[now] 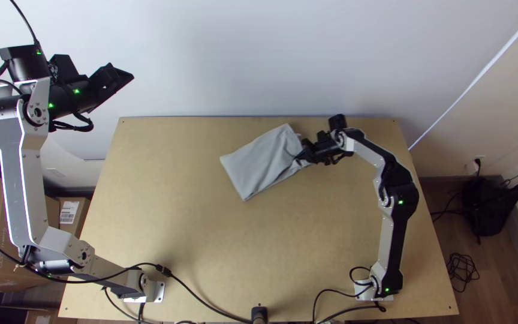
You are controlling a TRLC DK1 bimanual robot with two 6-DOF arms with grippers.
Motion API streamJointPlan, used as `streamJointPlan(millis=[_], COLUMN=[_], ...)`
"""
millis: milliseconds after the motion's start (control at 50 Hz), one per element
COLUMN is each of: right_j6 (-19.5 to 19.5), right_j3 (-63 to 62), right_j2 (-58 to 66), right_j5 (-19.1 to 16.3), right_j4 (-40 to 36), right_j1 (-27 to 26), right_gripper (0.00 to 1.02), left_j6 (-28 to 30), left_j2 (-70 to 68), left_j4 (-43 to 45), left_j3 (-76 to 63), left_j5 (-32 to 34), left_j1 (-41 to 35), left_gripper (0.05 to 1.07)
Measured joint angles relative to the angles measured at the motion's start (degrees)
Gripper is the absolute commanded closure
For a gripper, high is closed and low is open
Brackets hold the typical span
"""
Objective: Fold the t-shirt
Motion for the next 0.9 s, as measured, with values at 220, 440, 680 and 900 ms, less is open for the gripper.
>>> streamJointPlan(millis=[220, 440, 680, 900], right_j6=[-1.8, -1.0, 1.3, 1.0], right_j3=[0.0, 0.0, -3.8, -18.9], right_j2=[0.0, 0.0, -2.3, -14.1], right_j5=[0.0, 1.7, 8.5, 14.3], right_j4=[0.1, 3.1, 7.8, 11.0], right_j1=[-11.4, -26.1, -39.7, -45.1], right_gripper=[1.00, 1.00, 1.00, 1.00], left_j6=[0.1, 0.1, 0.1, 0.1], left_j2=[0.0, 0.0, 0.0, 0.0], left_j4=[0.0, 0.0, 0.1, 0.3], left_j3=[0.0, 0.0, 0.0, -1.1], left_j5=[0.0, 0.0, 0.9, 1.5], left_j1=[-0.1, -0.7, -0.9, -0.9], left_gripper=[0.10, 0.10, 0.10, 0.10])
